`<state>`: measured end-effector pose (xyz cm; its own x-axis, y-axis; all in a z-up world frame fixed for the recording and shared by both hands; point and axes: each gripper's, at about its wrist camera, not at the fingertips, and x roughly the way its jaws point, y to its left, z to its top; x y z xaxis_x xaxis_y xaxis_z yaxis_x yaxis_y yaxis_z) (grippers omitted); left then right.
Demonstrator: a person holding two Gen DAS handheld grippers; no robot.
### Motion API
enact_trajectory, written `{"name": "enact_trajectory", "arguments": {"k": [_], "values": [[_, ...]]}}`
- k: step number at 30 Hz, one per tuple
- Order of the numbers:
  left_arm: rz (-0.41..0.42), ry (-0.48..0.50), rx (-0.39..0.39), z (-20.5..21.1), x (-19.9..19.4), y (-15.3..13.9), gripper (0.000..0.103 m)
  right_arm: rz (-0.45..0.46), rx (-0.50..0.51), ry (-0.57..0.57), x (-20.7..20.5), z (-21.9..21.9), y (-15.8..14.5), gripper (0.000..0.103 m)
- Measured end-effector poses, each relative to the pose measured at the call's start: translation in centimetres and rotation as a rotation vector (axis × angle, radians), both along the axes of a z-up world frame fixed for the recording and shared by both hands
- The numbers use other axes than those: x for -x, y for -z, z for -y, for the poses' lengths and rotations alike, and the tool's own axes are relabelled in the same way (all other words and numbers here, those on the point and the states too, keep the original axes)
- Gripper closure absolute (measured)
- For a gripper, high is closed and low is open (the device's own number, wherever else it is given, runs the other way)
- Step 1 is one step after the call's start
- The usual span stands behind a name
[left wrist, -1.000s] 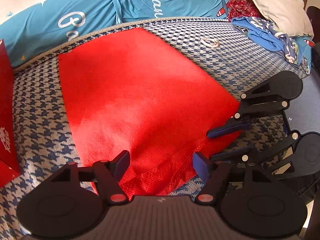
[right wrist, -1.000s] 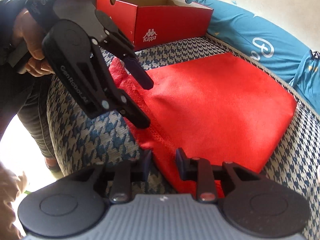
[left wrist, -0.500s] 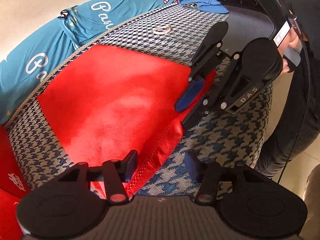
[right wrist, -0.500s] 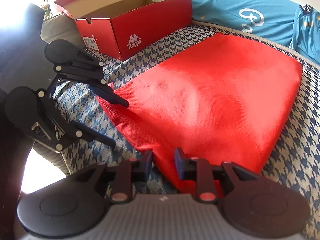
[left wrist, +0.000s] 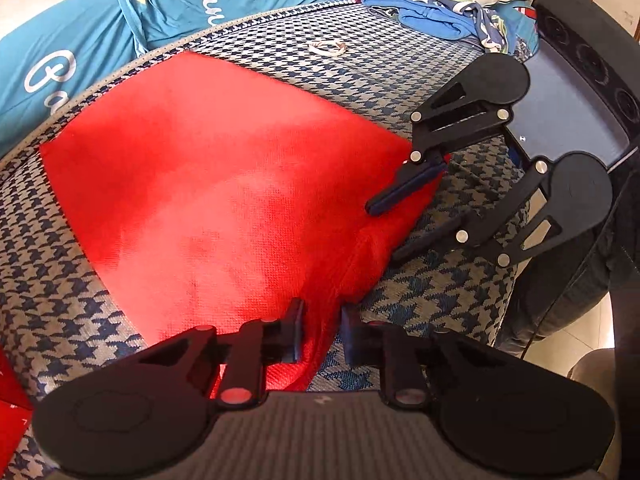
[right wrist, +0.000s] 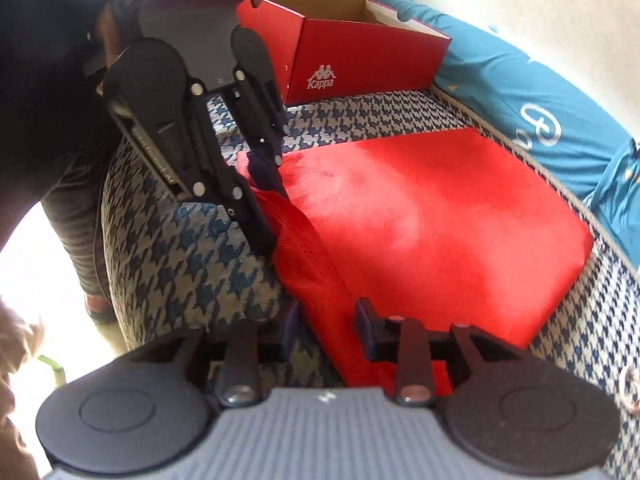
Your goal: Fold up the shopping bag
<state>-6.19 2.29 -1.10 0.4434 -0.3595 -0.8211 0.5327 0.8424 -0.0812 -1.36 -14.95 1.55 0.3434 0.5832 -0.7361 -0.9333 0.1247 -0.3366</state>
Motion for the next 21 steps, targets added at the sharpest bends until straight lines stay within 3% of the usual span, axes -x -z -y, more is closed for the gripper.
{"name": "enact_trajectory", "arguments": {"k": [5,10,15,21], "values": [[-0.017,0.005,0.015,-0.1,-0.3,-0.1,0.086,0.095,0.005,-0.041,1.6,-0.5,0.1,0.075],[-0.044,0.022,0.043,-0.5,-0.8,-0.2,0.086,0.093,-0.029,-0.062,2.3,-1.1,-0.3,0.088],[-0.082,0.026,0.083,-1.2,-1.7,-0.3,0.086,0.117,0.006,-0.087,2.6,-2.1,0.4,0.091],[-0.097,0.03,0.103,-1.7,-1.7,-0.3,0.086,0.116,-0.062,-0.096,3.5,-1.8,-1.2,0.093]]}}
